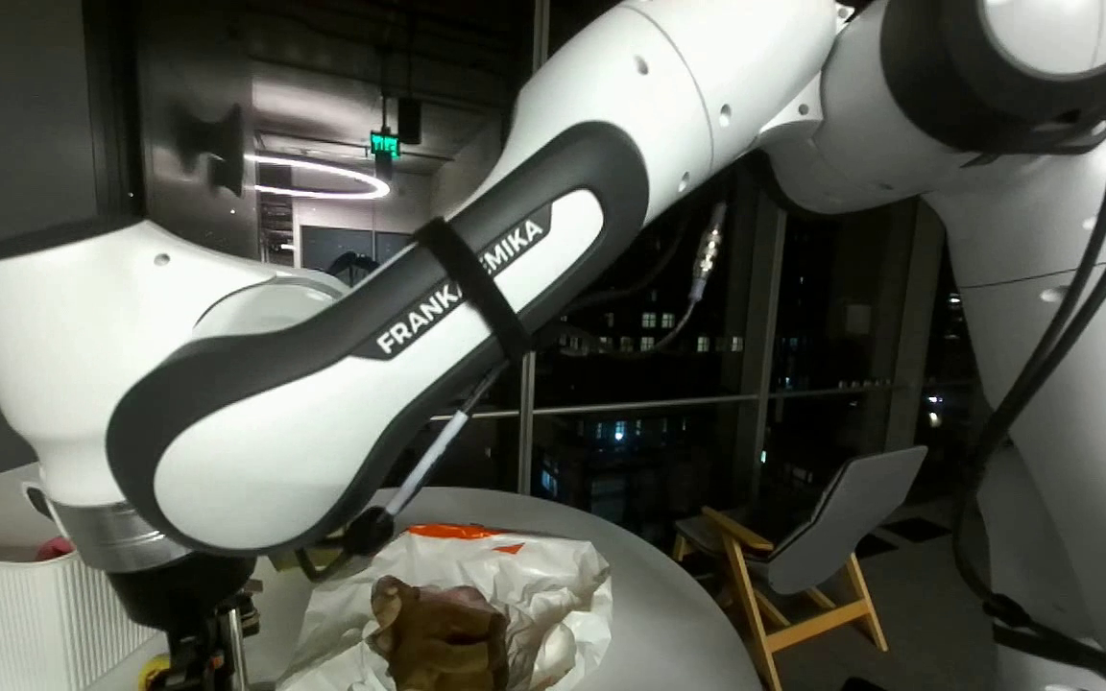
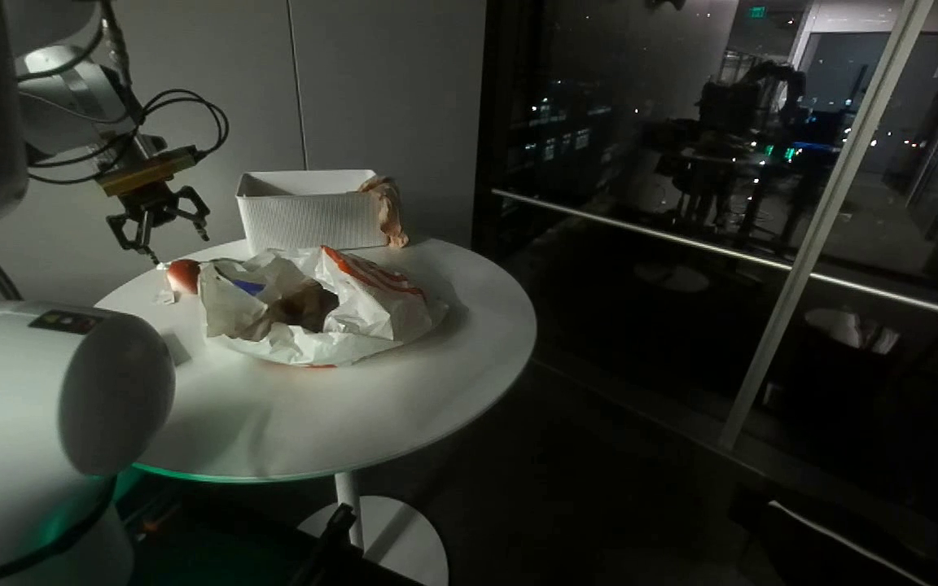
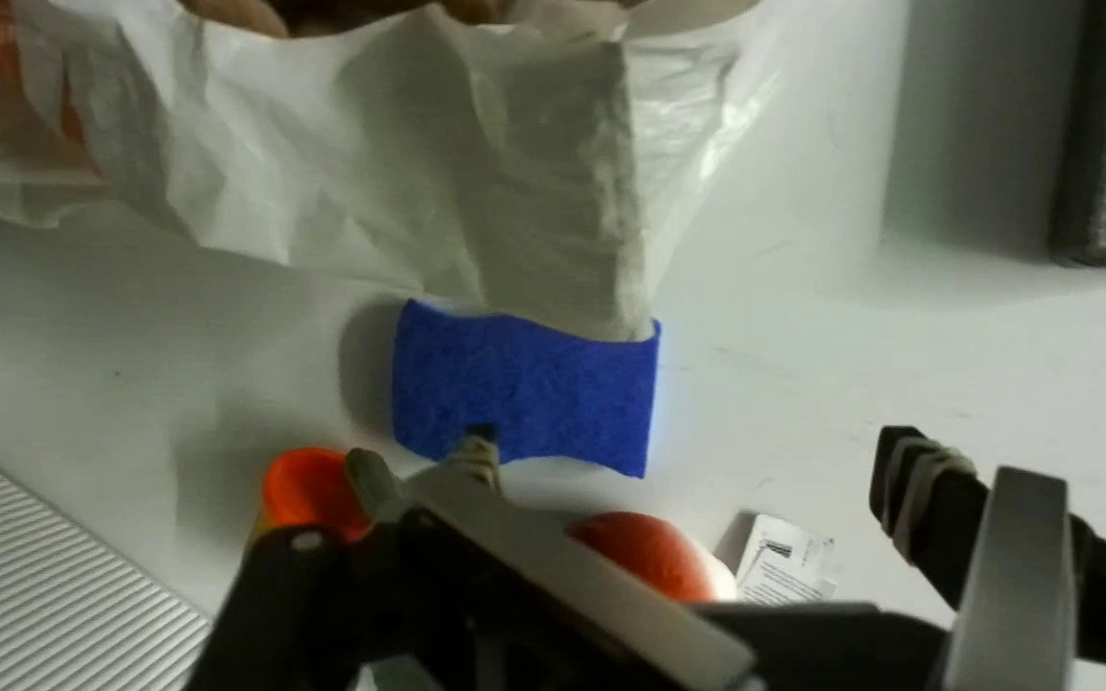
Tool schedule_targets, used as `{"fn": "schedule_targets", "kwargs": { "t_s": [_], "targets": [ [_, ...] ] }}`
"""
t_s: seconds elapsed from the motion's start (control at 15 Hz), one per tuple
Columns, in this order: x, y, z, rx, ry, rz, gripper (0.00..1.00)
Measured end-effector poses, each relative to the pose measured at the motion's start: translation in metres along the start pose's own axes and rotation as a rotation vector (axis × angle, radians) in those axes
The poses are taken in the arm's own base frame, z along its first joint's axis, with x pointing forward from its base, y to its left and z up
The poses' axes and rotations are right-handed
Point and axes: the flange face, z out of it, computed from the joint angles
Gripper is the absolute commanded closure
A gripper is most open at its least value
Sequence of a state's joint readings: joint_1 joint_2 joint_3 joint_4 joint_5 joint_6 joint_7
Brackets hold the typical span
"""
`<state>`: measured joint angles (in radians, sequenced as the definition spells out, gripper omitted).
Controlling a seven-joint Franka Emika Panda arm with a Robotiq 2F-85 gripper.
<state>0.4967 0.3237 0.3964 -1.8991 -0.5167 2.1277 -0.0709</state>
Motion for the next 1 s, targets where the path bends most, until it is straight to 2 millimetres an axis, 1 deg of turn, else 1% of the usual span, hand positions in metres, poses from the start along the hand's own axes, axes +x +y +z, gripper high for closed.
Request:
{"fn": "schedule_targets", "kwargs": {
  "t_s": [0.2, 0.33, 0.6, 0.73, 1.0],
  "targets": [
    [0.007, 0.017, 0.023, -0.015, -0.01, -0.075, 0.0],
    [0.01, 0.025, 0.03, -0.009, -0.011, -0.088, 0.0],
    [0.012, 0.026, 0.029, -0.009, -0.007, -0.094, 0.0],
    [0.012, 0.026, 0.032, -0.007, -0.01, -0.091, 0.0],
    [0.026, 0.02, 0.039, 0.004, 0.08, -0.103, 0.0]
  ]
}}
